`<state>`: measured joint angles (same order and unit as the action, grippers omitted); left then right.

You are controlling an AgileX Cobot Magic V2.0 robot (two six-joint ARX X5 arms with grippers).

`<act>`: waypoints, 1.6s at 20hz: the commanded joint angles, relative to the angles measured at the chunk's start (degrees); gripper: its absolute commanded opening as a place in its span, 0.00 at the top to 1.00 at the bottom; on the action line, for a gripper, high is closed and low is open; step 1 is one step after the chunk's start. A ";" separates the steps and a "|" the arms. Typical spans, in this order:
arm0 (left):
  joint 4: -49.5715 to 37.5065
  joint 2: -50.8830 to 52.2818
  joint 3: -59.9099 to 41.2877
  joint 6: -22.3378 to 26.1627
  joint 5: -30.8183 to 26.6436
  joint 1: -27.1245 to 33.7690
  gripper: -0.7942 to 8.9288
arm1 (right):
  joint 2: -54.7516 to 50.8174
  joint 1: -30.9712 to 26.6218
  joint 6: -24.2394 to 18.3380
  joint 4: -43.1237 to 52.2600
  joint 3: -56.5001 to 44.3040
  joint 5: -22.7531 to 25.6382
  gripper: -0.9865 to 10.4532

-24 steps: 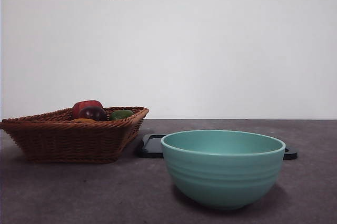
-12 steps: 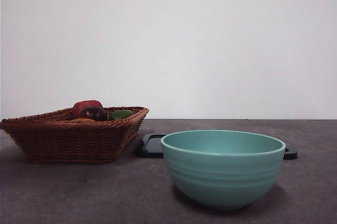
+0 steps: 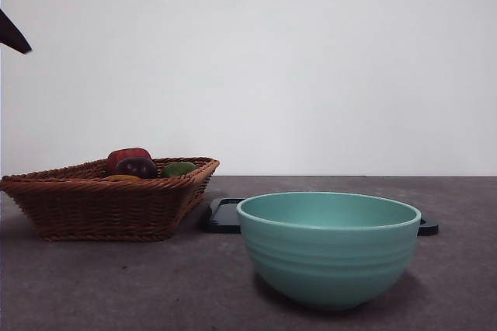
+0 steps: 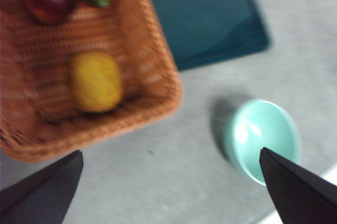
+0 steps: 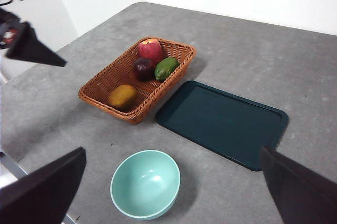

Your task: Pick up the wifruite, put it on the bowl, pick up the plate, put it on desk

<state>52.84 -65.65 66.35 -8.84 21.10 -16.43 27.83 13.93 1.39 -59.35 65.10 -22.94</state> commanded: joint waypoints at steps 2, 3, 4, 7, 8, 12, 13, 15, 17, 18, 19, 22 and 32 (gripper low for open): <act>1.55 -9.20 7.50 2.23 -5.64 -2.27 0.25 | 0.07 0.28 0.11 0.57 1.01 -0.20 0.42; 2.34 -11.78 9.29 2.34 -7.45 -2.89 0.25 | 0.07 0.28 0.11 0.55 1.01 -0.20 0.42; 3.37 -14.78 11.21 2.38 -9.20 -3.65 0.25 | 0.07 0.28 0.13 0.52 1.01 -0.20 0.42; 4.85 -22.18 14.62 2.86 -13.99 -5.25 0.25 | 0.07 0.28 0.13 -0.15 1.01 -0.20 0.42; 4.85 -24.28 15.06 2.84 -15.74 -5.60 0.25 | 0.07 0.28 0.13 -0.46 1.01 -0.20 0.42; 1.79 -31.82 15.47 2.82 -18.67 -6.10 0.25 | 0.07 0.28 0.13 -1.90 1.01 -0.20 0.42; 0.74 -33.44 15.47 2.82 -18.82 -6.10 0.25 | 0.07 0.28 0.13 -2.01 1.01 -0.20 0.42; -1.53 -36.15 15.47 2.84 -18.82 -6.10 0.25 | 0.07 0.28 0.13 -2.03 1.01 -0.20 0.42; -3.54 -38.88 15.47 2.86 -18.82 -6.10 0.25 | 0.07 0.28 0.13 -2.01 1.01 -0.20 0.42; -4.42 -40.15 15.47 2.84 -18.82 -6.10 0.25 | 0.07 0.28 0.11 -2.01 1.01 -0.20 0.42; -4.94 -41.38 15.47 2.89 -18.82 -6.10 0.25 | 0.07 0.28 0.09 -1.99 1.01 -0.20 0.42; -5.33 -43.74 15.47 3.06 -18.82 -6.10 0.25 | 0.07 0.28 0.09 -1.99 1.01 -0.17 0.42; -3.98 -44.00 15.63 3.26 -18.75 -6.10 0.71 | 0.07 0.31 0.09 -1.99 1.01 -0.20 0.42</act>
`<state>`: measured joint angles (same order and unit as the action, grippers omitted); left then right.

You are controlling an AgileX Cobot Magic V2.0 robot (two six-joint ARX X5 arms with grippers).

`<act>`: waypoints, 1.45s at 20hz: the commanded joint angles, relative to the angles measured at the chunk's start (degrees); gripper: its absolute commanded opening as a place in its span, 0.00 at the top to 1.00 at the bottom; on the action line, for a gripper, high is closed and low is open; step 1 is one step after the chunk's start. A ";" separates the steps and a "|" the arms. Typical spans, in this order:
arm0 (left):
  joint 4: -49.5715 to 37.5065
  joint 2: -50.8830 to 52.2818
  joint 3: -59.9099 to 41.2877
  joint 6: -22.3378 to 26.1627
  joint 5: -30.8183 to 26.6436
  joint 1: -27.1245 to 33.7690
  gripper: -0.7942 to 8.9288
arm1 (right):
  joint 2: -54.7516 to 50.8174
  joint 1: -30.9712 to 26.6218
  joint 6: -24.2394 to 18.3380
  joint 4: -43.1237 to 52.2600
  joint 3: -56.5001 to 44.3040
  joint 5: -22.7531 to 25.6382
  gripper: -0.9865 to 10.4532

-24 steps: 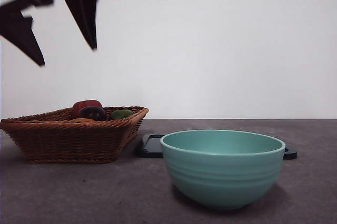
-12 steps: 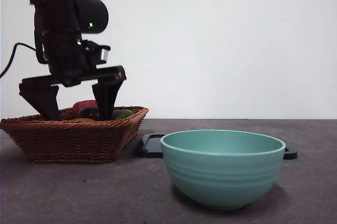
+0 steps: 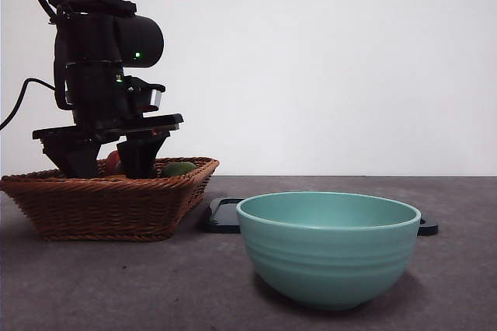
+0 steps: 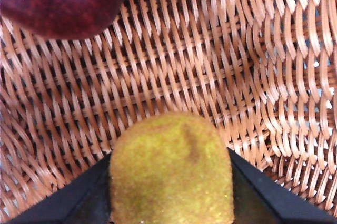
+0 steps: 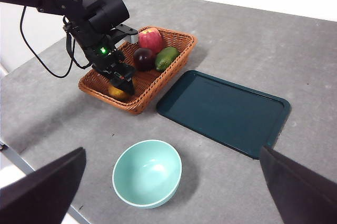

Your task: Pick up the wifruite, put it on the bowl, pick up the plate, put it on desk

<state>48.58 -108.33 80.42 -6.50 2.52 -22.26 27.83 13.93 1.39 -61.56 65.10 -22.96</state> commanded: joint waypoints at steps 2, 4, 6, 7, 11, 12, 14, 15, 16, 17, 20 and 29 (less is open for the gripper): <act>4.61 -1.29 4.66 0.94 -0.17 -0.20 0.70 | 0.07 0.28 0.09 0.22 1.01 -0.15 0.42; 10.75 -0.42 9.97 0.96 -0.15 -0.22 0.70 | 0.07 0.28 0.07 0.24 1.01 -0.15 0.42; 16.11 1.99 14.67 0.94 0.46 -1.33 0.70 | 0.07 0.28 0.07 0.24 1.01 -0.15 0.42; 17.99 4.04 15.82 0.81 0.48 -2.27 0.70 | 0.07 0.28 0.09 0.24 1.01 -0.15 0.42; 25.16 13.00 15.98 -5.22 0.46 -9.55 0.70 | 0.07 0.28 0.09 0.24 1.01 -0.15 0.42; 27.17 14.27 15.98 -6.05 0.46 -12.13 0.70 | 0.07 0.31 0.07 0.24 1.01 -0.15 0.42; 29.29 15.17 15.98 -8.46 0.46 -18.21 0.70 | 0.07 0.28 0.09 0.24 1.01 -0.15 0.42; 28.57 15.12 15.93 -9.73 0.46 -21.05 0.70 | 0.07 0.28 0.09 0.24 1.01 -0.17 0.42; 27.32 14.93 15.93 -10.99 0.46 -23.80 0.70 | 0.07 0.28 0.09 0.24 1.01 -0.15 0.42; 25.92 14.53 15.93 -12.35 0.46 -26.77 0.70 | 0.07 0.28 0.07 0.24 1.01 -0.15 0.42; 23.39 12.96 15.89 -14.01 0.46 -32.13 0.70 | 0.07 0.28 0.09 0.24 1.01 -0.15 0.42; 13.97 -0.35 15.89 -14.12 0.39 -37.97 0.70 | 0.07 0.28 0.07 0.26 1.01 -0.17 0.42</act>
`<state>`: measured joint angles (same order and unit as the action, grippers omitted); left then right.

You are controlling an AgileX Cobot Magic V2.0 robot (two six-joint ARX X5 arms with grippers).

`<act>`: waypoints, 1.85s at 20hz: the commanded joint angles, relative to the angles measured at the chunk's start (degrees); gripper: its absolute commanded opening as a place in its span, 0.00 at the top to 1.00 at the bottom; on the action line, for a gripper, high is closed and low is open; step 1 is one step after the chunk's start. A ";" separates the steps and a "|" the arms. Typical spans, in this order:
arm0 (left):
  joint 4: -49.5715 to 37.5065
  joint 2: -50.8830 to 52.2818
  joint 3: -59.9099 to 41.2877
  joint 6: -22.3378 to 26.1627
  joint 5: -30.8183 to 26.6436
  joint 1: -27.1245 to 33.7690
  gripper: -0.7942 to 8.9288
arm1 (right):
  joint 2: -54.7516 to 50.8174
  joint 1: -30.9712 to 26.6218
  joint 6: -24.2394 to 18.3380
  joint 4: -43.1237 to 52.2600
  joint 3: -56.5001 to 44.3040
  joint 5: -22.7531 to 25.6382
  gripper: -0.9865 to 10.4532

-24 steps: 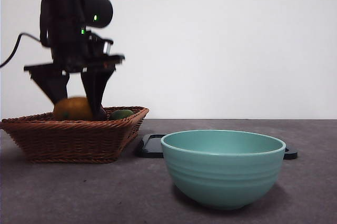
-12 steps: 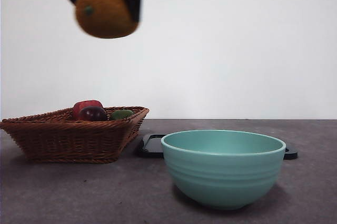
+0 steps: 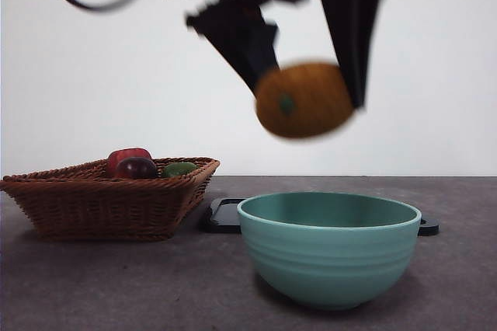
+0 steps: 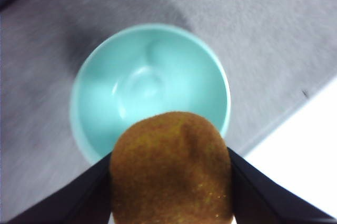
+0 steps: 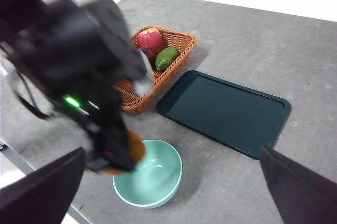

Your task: Pick up the wifruite, put it on the bowl, pick up the plate, put it on desk

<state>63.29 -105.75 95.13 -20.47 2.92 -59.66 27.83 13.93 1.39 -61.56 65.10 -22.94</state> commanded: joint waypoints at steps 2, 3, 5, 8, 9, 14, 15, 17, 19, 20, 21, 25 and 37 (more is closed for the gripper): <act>-1.46 -5.77 1.18 -0.11 0.00 -0.57 0.70 | 0.07 0.28 0.07 0.26 1.01 -0.17 0.42; -1.79 -6.86 1.18 -0.11 0.00 -0.57 0.70 | 0.07 0.28 0.07 0.24 1.01 -0.17 0.42; -2.64 -8.98 1.18 0.11 0.00 -0.57 0.70 | 0.07 0.31 0.07 0.26 1.01 -0.17 0.42; -4.13 -11.87 1.18 0.66 0.00 -0.59 0.70 | 0.07 0.31 0.07 0.24 1.01 -0.17 0.42; -4.48 -12.66 1.18 0.72 0.00 -0.59 0.70 | 0.07 0.31 0.07 0.24 1.01 -0.17 0.42; -5.95 -14.21 1.18 1.57 -0.22 -0.59 0.70 | 0.07 0.28 0.07 0.24 1.01 -0.17 0.42; -5.95 -14.27 1.18 1.60 -0.31 -0.59 0.70 | 0.07 0.28 0.07 0.26 1.01 -0.17 0.42; -5.95 -14.34 1.18 1.62 -0.46 -0.57 0.70 | 0.07 0.28 0.07 0.26 1.01 -0.17 0.42; -5.95 -14.40 1.18 1.60 -0.50 -0.57 0.70 | 0.07 0.28 0.09 0.26 1.01 -0.17 0.42; -5.92 -14.40 1.18 1.60 -0.94 -0.57 0.70 | 0.07 0.28 0.07 0.26 1.01 -0.17 0.42; -5.90 -14.43 1.18 1.60 -1.90 -0.57 0.70 | 0.07 0.28 0.07 0.26 1.01 -0.17 0.42; -5.92 -14.84 1.18 1.60 -2.10 -0.39 0.70 | 0.07 0.28 0.07 0.26 1.01 -0.17 0.42; -5.86 -15.15 1.20 2.32 -2.05 -0.24 0.45 | 0.07 0.28 0.07 0.24 1.01 -0.17 0.42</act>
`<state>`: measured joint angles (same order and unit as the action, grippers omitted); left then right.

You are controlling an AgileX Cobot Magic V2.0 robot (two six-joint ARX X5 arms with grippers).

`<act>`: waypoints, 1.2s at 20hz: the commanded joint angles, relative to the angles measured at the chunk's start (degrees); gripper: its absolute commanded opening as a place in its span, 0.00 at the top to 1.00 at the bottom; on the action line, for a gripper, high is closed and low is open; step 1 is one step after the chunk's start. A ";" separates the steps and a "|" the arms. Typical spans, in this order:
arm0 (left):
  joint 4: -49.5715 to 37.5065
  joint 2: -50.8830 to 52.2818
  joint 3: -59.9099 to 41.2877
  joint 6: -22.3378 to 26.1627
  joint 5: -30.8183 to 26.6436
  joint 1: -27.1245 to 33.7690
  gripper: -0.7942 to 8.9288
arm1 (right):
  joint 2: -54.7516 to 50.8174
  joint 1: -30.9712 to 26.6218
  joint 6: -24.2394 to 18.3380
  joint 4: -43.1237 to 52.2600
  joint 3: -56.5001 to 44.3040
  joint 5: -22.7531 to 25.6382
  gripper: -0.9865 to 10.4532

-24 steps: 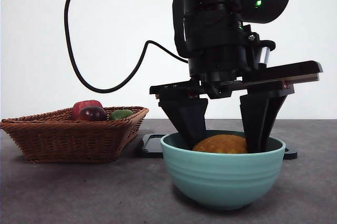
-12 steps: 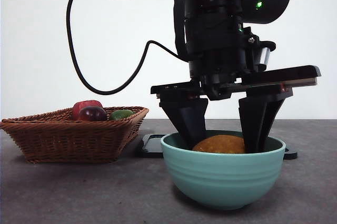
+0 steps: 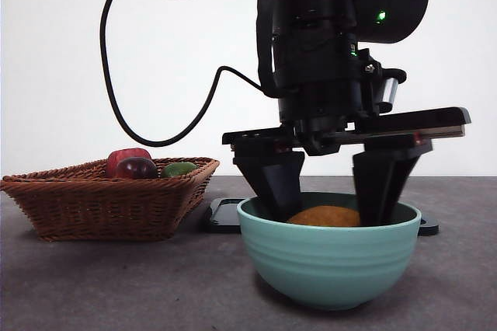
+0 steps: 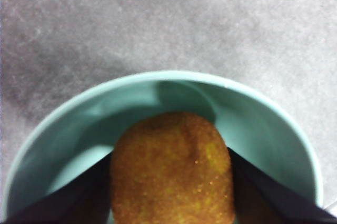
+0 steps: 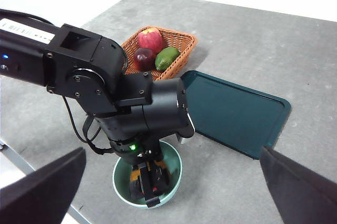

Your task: Pick up the wifruite, put it on the bowl, pick up the plate, put it on desk

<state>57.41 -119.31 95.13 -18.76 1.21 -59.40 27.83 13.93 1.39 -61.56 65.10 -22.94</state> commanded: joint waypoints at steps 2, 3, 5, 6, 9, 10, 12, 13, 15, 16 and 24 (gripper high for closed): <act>0.07 -1.57 1.36 1.07 -0.35 -0.50 0.40 | 0.07 0.28 0.09 0.26 1.01 -0.17 0.42; 0.52 -1.57 1.84 1.22 -0.35 -0.50 0.40 | 0.07 0.28 0.09 0.26 1.01 -0.17 0.42; 2.29 -1.57 3.76 1.77 -0.35 -0.50 0.40 | 0.07 0.28 0.07 0.26 1.01 -0.17 0.42; 3.63 -1.57 5.16 2.16 -0.37 -0.52 0.40 | 0.07 0.28 0.07 0.26 1.01 -0.17 0.42; 8.33 -0.96 10.29 3.43 -0.42 -0.63 0.40 | 0.07 0.28 0.07 0.24 1.01 -0.17 0.42; 9.55 -0.48 11.89 3.82 -0.46 -0.70 0.40 | 0.07 0.28 0.07 0.26 1.01 -0.17 0.42; 11.08 1.53 13.97 4.61 -2.67 -0.70 0.40 | 0.07 0.28 0.07 0.26 1.01 -0.17 0.42; 11.43 3.06 14.25 4.61 -4.07 -0.83 0.40 | 0.07 0.28 0.07 0.26 1.01 -0.17 0.42; 12.72 6.82 14.25 4.87 -5.44 -0.83 0.40 | 0.07 0.28 0.07 0.26 1.01 -0.17 0.42; 13.55 8.96 14.25 5.25 -5.90 -0.81 0.40 | 0.07 0.28 0.07 0.31 1.01 -0.17 0.42; 19.37 29.24 14.12 8.00 -6.80 -0.61 0.40 | 0.07 0.28 0.07 2.51 1.01 -0.17 0.42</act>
<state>76.88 -89.91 107.61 -11.44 -5.13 -59.48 27.83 13.93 1.39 -59.68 65.10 -22.94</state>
